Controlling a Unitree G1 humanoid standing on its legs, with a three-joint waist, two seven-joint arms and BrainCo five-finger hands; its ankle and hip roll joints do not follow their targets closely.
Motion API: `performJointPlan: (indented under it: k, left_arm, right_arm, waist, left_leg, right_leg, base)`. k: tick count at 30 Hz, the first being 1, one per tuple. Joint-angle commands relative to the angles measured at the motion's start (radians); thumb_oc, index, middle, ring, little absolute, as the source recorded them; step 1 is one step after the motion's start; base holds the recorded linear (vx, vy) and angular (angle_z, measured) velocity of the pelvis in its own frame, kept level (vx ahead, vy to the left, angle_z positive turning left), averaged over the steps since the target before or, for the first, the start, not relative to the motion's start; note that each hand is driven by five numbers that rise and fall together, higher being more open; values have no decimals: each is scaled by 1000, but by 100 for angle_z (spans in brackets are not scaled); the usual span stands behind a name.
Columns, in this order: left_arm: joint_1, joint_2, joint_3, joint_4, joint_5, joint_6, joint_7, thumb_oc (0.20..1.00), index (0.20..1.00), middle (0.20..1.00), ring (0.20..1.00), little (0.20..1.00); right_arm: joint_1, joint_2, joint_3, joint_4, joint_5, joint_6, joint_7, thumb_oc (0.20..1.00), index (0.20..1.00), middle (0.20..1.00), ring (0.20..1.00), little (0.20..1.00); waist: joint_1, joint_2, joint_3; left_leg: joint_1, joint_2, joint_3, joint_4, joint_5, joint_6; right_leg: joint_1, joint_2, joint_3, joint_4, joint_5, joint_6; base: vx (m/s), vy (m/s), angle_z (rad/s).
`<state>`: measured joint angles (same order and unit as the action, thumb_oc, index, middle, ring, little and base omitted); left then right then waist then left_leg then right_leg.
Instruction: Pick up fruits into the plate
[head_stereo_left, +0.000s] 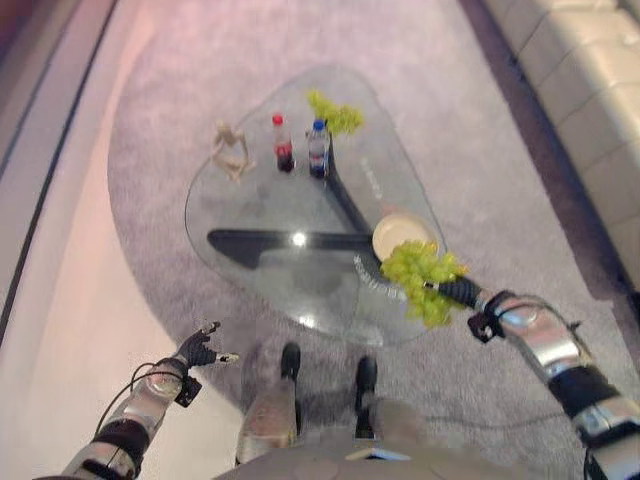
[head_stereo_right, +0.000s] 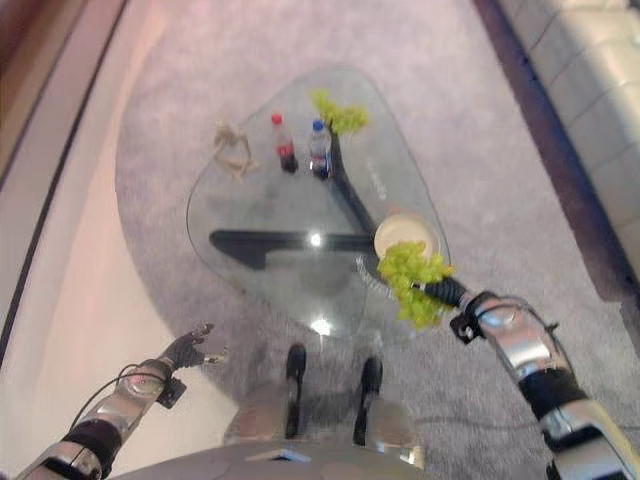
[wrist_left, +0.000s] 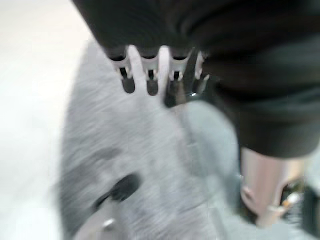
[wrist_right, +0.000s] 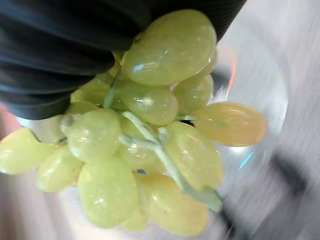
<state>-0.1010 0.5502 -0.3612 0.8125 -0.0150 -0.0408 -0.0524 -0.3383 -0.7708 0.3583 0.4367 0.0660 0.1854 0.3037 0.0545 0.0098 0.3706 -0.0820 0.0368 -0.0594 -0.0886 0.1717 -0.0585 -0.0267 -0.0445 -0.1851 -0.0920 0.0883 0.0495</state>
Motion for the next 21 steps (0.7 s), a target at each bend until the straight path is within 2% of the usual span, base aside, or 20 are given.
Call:
performJointPlan:
  k: [1, 5, 8, 16, 21]
  left_arm:
    - [-88, -4, -48, 77, -57, -41, 30, 1000, 1000, 1000, 1000, 1000]
    - [-123, -9, -97, 98, -77, -75, 46, 1000, 1000, 1000, 1000, 1000]
    - [-151, -13, -118, 89, -99, -76, 54, 1000, 1000, 1000, 1000, 1000]
    - [-165, -15, -162, 47, -137, -77, 79, 1000, 1000, 1000, 1000, 1000]
    - [-161, -24, -169, 12, -156, -79, 98, 1000, 1000, 1000, 1000, 1000]
  right_arm:
    - [-224, -123, 59, 44, -177, -39, -104, 200, 200, 200, 200, 200]
    - [-388, -171, 107, 169, -226, -37, -180, 200, 200, 200, 200, 200]
    - [-483, -184, 136, 226, -242, -26, -230, 200, 200, 200, 200, 200]
    - [-658, -197, 178, 322, -279, 32, -353, 200, 200, 200, 200, 200]
    - [-745, -196, 217, 359, -289, 63, -364, 200, 200, 200, 200, 200]
  waist:
    - [26, -9, 74]
    - [41, 16, 121]
    - [45, 36, 147]
    - [51, 78, 149]
    - [55, 102, 149]
  left_leg:
    - [22, -8, 15, 117, -214, 8]
    - [-27, -19, -29, 119, -197, 4]
    - [-68, -27, -54, 127, -185, 3]
    - [-206, -42, -76, 152, -162, 2]
    - [-264, -46, -68, 175, -157, -2]
  right_leg:
    - [-39, -20, 19, 161, -131, 27]
    - [-90, -10, 5, 190, -141, 12]
    - [-135, -8, -11, 218, -149, 2]
    - [-293, -10, -26, 291, -166, -10]
    - [-359, -18, -21, 323, -173, -12]
  base:
    - [-144, -79, 10]
    - [-125, -47, 15]
    - [-92, -15, 11]
    - [-43, 11, 5]
    - [-28, 52, -1]
